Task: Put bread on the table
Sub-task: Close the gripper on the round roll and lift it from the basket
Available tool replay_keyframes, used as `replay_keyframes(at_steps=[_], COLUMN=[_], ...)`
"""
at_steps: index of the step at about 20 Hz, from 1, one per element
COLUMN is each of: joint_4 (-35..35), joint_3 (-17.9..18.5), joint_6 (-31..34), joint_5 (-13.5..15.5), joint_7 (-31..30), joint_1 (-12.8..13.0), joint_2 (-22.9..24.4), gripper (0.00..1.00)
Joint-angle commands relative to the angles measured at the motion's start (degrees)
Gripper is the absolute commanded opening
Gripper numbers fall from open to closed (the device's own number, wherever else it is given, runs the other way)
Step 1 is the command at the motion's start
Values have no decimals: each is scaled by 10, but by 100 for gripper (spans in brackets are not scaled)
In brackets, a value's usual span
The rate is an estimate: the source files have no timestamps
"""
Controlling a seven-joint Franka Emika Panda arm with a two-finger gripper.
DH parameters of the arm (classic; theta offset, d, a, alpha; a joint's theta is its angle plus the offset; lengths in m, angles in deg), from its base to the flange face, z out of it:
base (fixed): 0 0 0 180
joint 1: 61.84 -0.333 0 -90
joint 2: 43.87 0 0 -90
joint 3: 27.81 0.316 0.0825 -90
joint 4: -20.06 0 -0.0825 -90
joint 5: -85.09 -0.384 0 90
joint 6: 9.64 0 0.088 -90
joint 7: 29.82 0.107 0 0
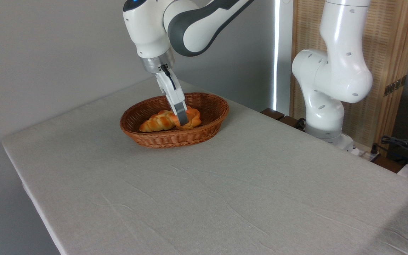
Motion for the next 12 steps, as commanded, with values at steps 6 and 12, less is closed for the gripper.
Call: replay_keyframes(at_steps=[6, 12], joint_4=[-19, -126], joint_3=[21, 67], joint_6=[45, 139], joint_5=[5, 13], joint_7=[7, 9], joint_1=[2, 2], joint_2=[17, 11], gripper=[39, 40])
